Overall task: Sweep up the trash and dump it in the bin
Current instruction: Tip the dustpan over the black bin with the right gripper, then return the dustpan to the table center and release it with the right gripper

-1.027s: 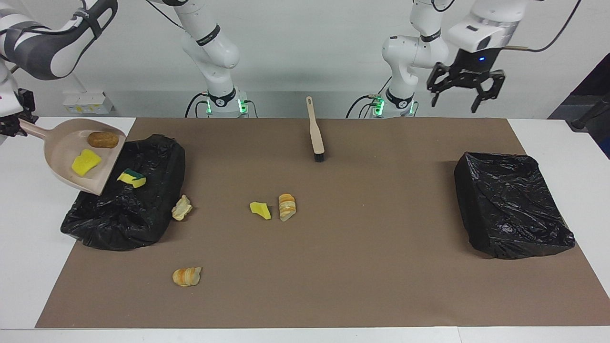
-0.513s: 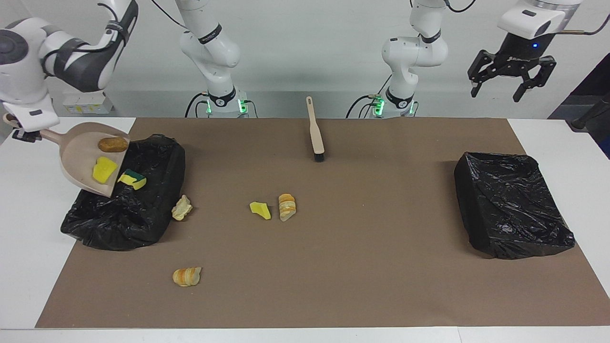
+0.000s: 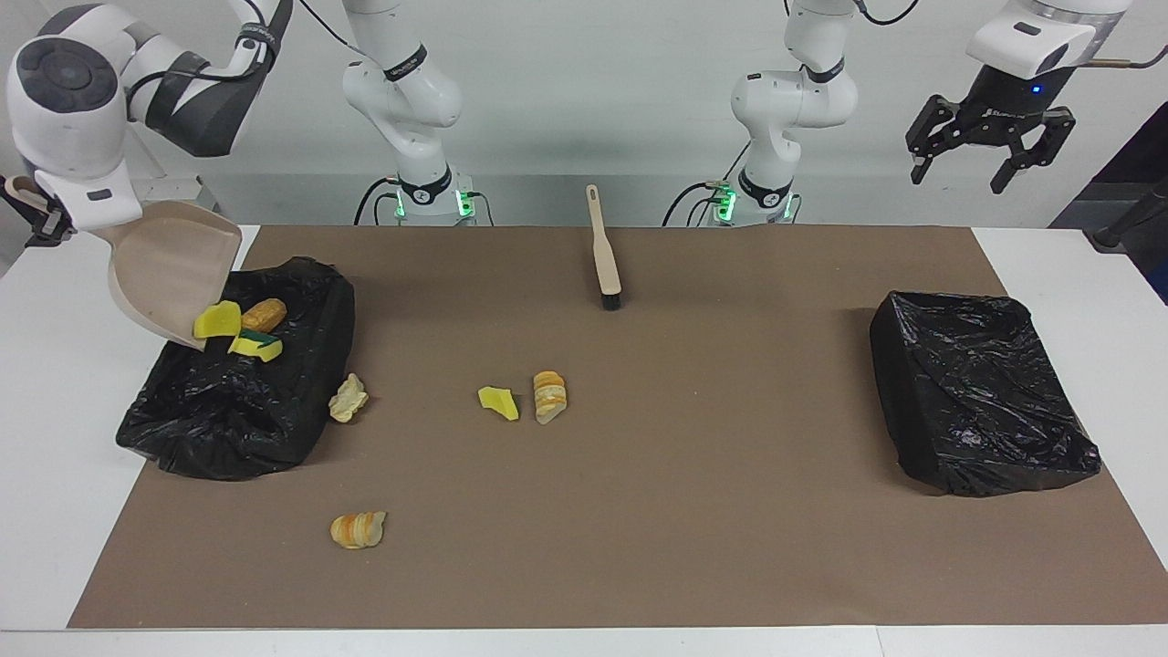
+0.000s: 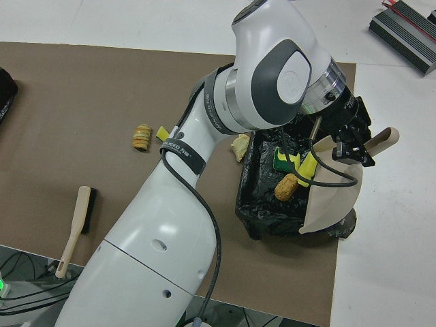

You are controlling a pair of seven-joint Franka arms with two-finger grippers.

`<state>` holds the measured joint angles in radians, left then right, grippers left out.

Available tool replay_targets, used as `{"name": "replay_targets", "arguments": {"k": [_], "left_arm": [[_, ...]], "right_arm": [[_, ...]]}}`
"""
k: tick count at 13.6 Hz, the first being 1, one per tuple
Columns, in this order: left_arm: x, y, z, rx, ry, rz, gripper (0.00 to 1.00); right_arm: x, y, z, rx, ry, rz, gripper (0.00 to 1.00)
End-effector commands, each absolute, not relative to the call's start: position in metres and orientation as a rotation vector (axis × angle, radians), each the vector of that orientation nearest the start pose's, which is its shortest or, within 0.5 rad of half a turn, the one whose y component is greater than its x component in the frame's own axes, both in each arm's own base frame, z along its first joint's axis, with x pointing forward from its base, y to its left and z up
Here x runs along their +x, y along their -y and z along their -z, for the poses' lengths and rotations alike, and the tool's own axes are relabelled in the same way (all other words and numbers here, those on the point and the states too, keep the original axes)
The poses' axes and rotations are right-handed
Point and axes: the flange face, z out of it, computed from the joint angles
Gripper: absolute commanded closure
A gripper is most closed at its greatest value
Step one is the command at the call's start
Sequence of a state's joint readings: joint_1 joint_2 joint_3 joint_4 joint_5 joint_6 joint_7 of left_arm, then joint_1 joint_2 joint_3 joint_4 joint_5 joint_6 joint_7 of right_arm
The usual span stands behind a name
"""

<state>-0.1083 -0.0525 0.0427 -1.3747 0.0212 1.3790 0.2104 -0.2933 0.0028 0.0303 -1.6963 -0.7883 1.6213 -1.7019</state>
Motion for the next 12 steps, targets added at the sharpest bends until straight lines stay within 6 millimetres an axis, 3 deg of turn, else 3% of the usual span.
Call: {"name": "replay_targets", "arguments": {"k": [1, 5, 12], "left_arm": [[0.505, 0.025, -0.729, -3.085, -0.414, 0.068, 0.00], [0.505, 0.025, -0.728, -3.085, -0.414, 0.064, 0.00], [0.505, 0.025, -0.728, -3.085, -0.414, 0.064, 0.00]], "right_arm": [[0.506, 0.191, -0.626, -2.423, 2.283, -1.312, 1.00], [0.509, 0.170, -0.639, -2.447, 2.323, -1.216, 1.00], [0.505, 0.121, -0.617, -2.497, 2.167, -0.615, 1.00]]}}
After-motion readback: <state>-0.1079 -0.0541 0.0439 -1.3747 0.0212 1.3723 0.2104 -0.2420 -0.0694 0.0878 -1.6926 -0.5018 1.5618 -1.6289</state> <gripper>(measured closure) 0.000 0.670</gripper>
